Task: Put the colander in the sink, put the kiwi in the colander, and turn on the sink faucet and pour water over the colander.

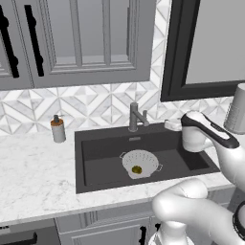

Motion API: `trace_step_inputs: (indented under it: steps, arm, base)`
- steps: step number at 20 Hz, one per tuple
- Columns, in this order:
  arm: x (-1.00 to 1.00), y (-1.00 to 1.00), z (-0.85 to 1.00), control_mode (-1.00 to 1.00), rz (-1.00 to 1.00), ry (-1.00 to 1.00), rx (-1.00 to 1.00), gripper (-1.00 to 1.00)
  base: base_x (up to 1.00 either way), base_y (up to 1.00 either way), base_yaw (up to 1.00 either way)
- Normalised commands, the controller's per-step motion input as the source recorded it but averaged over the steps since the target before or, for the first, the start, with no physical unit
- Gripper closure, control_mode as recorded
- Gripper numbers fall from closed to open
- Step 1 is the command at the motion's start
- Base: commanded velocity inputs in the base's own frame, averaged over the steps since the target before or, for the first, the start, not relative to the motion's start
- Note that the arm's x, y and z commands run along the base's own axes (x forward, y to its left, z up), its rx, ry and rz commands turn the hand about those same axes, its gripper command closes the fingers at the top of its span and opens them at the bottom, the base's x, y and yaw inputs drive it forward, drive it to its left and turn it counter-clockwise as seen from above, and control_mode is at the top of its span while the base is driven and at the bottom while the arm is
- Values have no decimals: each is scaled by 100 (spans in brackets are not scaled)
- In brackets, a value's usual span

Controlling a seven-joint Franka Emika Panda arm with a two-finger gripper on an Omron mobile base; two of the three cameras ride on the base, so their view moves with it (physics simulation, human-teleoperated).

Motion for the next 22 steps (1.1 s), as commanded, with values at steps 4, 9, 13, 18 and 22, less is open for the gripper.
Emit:
trace_step_inputs:
  steps: [4,9,13,18,22]
  arm:
    - [20,-5,0,-100,0,0,3,-100]
    - [14,-10,0,-100,0,0,0,-100]
    - [13,-7,0,-100,0,0,0,-100]
    - [25,0,0,-100,0,0,0,-100]
    - [31,0,0,-100,0,0,0,-100]
  base:
    - [0,0,0]
    - [0,0,0]
    - [0,0,0]
    - [0,0,0]
    - [0,0,0]
